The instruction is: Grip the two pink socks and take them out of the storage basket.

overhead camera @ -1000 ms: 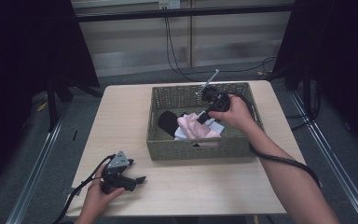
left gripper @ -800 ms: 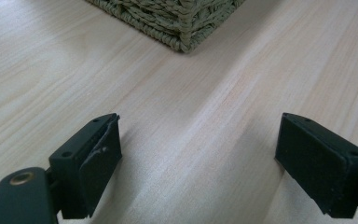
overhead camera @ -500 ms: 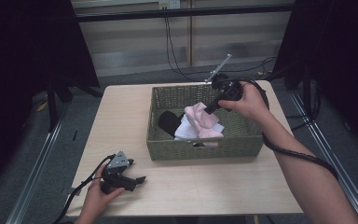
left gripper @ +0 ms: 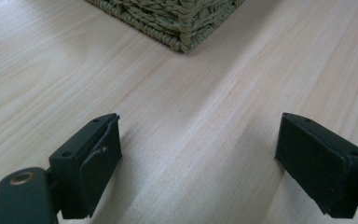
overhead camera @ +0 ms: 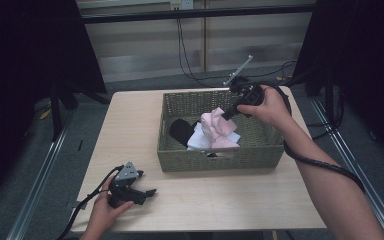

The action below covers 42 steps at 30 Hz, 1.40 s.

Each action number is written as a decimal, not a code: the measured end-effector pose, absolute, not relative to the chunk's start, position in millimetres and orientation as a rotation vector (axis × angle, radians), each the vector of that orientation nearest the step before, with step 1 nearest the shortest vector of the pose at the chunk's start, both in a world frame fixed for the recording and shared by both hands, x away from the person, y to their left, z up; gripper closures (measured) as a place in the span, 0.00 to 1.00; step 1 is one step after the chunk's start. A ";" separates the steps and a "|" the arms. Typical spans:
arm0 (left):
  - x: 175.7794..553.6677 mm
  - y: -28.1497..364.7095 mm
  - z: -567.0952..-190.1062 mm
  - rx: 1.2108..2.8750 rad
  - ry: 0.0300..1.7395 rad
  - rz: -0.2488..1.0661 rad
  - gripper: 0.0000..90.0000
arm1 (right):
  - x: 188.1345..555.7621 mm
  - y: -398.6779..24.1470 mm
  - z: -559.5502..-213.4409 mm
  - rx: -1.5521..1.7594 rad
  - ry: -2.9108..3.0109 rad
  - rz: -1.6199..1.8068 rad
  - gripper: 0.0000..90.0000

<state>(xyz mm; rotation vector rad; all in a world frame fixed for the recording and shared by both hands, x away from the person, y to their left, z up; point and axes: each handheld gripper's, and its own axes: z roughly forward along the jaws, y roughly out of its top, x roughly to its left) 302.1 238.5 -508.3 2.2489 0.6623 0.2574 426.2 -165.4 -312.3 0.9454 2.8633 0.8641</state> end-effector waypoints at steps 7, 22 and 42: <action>302.2 238.6 -508.1 2.251 0.661 0.257 0.15 | 426.2 -168.1 -304.6 0.939 2.848 0.885 0.97; 302.2 238.7 -508.1 2.252 0.661 0.258 0.15 | 420.9 -172.8 -280.9 0.909 2.834 0.906 0.97; 302.0 238.3 -508.5 2.246 0.666 0.253 0.15 | 384.4 -160.8 -274.3 0.695 2.919 0.927 0.96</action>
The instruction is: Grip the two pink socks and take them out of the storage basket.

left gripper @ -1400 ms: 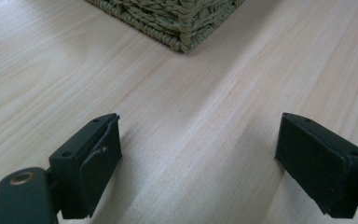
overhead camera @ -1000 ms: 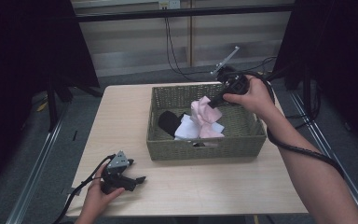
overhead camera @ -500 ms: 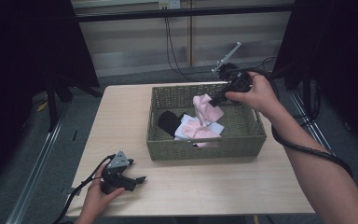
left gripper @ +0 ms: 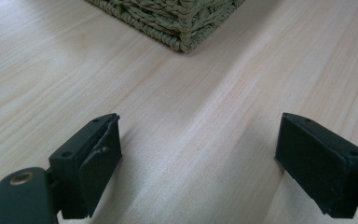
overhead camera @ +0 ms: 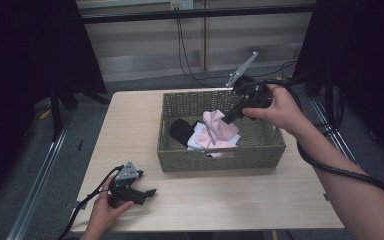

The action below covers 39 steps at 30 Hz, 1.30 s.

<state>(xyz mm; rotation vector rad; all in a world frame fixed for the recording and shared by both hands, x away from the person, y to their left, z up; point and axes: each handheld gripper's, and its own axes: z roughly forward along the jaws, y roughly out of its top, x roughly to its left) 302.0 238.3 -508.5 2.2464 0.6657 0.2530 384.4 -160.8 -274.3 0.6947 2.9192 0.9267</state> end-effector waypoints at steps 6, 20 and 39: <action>302.2 238.6 -508.3 2.249 0.661 0.260 0.15 | 373.9 -160.5 -270.8 0.649 2.932 0.926 0.96; 302.2 238.6 -508.4 2.248 0.661 0.260 0.15 | 350.6 -165.5 -265.2 0.577 2.959 0.917 0.96; 301.8 238.4 -508.6 2.246 0.667 0.253 0.15 | 324.7 -168.0 -285.9 0.547 3.008 0.963 0.78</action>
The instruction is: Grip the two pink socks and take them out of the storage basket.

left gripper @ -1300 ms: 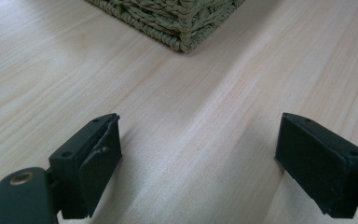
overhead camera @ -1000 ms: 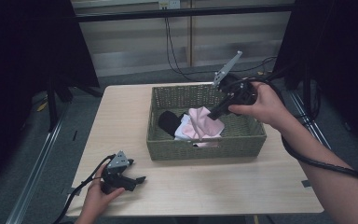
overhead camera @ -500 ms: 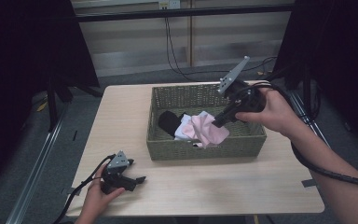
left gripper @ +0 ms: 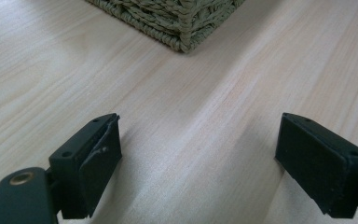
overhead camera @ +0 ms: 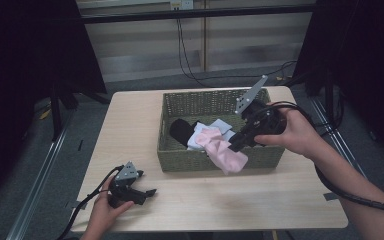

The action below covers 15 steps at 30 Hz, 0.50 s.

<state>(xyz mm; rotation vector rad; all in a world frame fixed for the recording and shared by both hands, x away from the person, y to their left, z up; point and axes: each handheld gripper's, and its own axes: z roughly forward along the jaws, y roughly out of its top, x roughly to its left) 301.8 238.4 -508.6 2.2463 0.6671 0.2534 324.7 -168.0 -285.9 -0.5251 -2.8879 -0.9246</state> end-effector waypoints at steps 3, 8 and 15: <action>301.8 238.4 -508.6 2.246 0.667 0.253 0.15 | 325.5 -169.0 -288.0 -0.528 -2.886 -0.929 0.74; 301.6 238.2 -508.7 2.244 0.670 0.250 0.15 | 330.4 -169.6 -293.3 -0.557 -2.897 -0.903 0.72; 301.8 238.3 -508.6 2.245 0.668 0.252 0.15 | 345.4 -171.0 -303.7 -0.635 -2.911 -0.870 0.65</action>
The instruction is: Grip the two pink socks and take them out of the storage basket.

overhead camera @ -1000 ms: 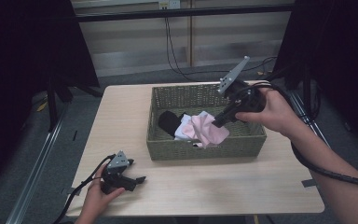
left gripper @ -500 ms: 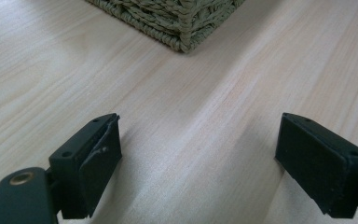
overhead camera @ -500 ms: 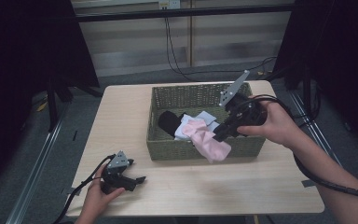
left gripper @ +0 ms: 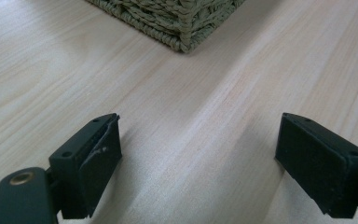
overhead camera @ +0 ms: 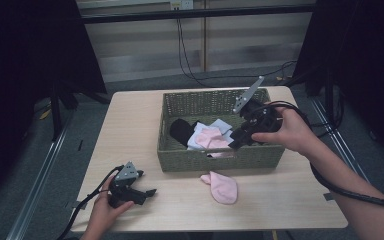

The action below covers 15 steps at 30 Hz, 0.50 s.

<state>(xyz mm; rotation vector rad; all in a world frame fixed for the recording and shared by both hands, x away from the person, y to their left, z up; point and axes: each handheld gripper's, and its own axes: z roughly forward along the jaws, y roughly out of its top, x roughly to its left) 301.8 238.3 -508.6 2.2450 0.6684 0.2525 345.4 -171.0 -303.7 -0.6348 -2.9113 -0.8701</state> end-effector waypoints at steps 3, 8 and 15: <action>301.9 238.3 -508.6 2.245 0.666 0.255 0.15 | 360.2 -169.8 -314.0 -0.693 -2.941 -0.830 0.64; 302.0 238.3 -508.6 2.245 0.666 0.255 0.15 | 380.8 -166.1 -329.0 -0.774 -2.986 -0.750 0.62; 301.9 238.3 -508.7 2.245 0.666 0.253 0.15 | 401.1 -162.7 -353.8 -0.867 -2.971 -0.677 0.60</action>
